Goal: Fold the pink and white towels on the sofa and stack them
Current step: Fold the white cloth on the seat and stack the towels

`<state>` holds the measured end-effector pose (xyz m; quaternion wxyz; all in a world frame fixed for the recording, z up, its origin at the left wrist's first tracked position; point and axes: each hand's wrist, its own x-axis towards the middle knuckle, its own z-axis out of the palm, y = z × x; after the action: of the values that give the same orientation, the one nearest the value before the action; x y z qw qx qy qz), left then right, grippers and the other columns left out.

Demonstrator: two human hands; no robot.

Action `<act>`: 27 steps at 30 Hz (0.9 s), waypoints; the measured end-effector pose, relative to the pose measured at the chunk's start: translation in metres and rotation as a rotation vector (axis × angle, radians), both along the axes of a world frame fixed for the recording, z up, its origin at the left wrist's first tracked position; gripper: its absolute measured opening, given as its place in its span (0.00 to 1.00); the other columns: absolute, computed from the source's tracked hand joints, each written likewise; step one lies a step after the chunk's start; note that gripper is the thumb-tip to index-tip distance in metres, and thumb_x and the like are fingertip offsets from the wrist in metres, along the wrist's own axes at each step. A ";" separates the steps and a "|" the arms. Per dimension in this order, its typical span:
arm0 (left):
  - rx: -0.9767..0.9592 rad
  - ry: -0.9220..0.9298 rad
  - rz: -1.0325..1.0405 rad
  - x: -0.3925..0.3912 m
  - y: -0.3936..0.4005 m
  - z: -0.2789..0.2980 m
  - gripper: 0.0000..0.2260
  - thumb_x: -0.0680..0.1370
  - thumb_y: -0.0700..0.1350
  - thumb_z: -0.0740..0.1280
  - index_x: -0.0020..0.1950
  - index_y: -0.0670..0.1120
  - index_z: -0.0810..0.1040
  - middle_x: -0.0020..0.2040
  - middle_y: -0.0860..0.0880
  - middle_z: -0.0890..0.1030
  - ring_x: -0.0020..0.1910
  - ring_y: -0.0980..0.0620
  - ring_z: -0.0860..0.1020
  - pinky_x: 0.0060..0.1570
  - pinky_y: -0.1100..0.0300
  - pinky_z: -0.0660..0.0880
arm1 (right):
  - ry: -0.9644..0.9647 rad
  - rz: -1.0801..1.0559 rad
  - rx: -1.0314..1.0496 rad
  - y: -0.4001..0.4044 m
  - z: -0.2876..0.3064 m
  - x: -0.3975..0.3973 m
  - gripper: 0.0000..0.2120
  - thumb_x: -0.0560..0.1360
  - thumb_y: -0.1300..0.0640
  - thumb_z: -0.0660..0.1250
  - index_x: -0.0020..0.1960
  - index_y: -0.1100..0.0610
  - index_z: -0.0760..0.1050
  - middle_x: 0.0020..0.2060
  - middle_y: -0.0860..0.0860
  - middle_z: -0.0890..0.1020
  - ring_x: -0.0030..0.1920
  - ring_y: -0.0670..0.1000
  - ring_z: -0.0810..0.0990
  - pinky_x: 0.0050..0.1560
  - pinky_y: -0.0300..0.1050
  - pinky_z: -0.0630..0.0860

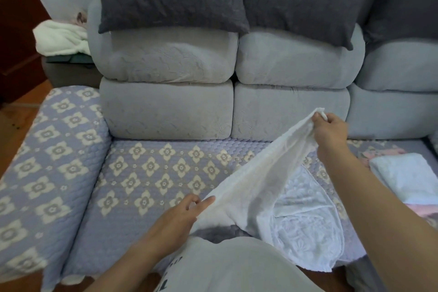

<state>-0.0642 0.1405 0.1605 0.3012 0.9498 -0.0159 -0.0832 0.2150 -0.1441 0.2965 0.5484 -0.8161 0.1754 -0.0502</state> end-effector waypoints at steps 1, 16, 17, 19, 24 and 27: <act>-0.040 0.050 0.008 -0.001 0.000 0.003 0.26 0.83 0.51 0.61 0.73 0.75 0.55 0.59 0.60 0.70 0.48 0.56 0.74 0.49 0.57 0.74 | 0.003 0.007 0.000 0.000 0.000 0.000 0.14 0.80 0.55 0.65 0.36 0.53 0.71 0.31 0.50 0.68 0.32 0.49 0.65 0.35 0.43 0.64; 0.014 0.066 -0.281 0.002 0.011 -0.006 0.18 0.83 0.59 0.55 0.66 0.82 0.56 0.74 0.70 0.57 0.71 0.60 0.63 0.70 0.56 0.63 | 0.015 0.290 -0.037 0.007 0.013 -0.011 0.15 0.74 0.48 0.67 0.41 0.61 0.74 0.36 0.54 0.70 0.39 0.52 0.68 0.41 0.50 0.64; -0.039 0.079 -0.159 -0.001 0.009 -0.008 0.22 0.83 0.54 0.58 0.71 0.76 0.58 0.75 0.67 0.60 0.70 0.58 0.67 0.68 0.57 0.67 | 0.015 0.276 -0.012 0.007 0.014 -0.011 0.14 0.75 0.48 0.67 0.41 0.60 0.74 0.37 0.54 0.71 0.39 0.52 0.68 0.41 0.50 0.65; -0.084 -0.059 0.109 -0.002 0.009 -0.005 0.21 0.79 0.46 0.60 0.70 0.63 0.69 0.71 0.60 0.71 0.63 0.56 0.74 0.61 0.59 0.72 | 0.018 0.229 0.057 0.004 0.014 -0.011 0.11 0.78 0.50 0.67 0.43 0.57 0.75 0.39 0.54 0.73 0.40 0.52 0.71 0.42 0.50 0.68; -0.320 -0.303 0.375 0.004 0.002 0.014 0.11 0.81 0.49 0.63 0.40 0.49 0.80 0.39 0.56 0.78 0.44 0.56 0.75 0.46 0.63 0.71 | 0.010 0.171 0.093 -0.005 0.011 -0.008 0.13 0.79 0.52 0.66 0.36 0.54 0.72 0.34 0.52 0.72 0.38 0.52 0.70 0.42 0.49 0.67; -0.517 -0.151 0.484 0.006 0.002 0.019 0.11 0.82 0.40 0.65 0.41 0.49 0.80 0.39 0.51 0.78 0.40 0.56 0.76 0.41 0.69 0.70 | 0.012 0.156 0.133 -0.005 0.016 -0.009 0.14 0.76 0.50 0.68 0.35 0.53 0.70 0.33 0.51 0.70 0.37 0.51 0.69 0.42 0.49 0.66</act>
<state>-0.0586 0.1423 0.1796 0.5403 0.8220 0.1668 0.0676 0.2061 -0.1491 0.3126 0.6026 -0.7893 0.1175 0.0092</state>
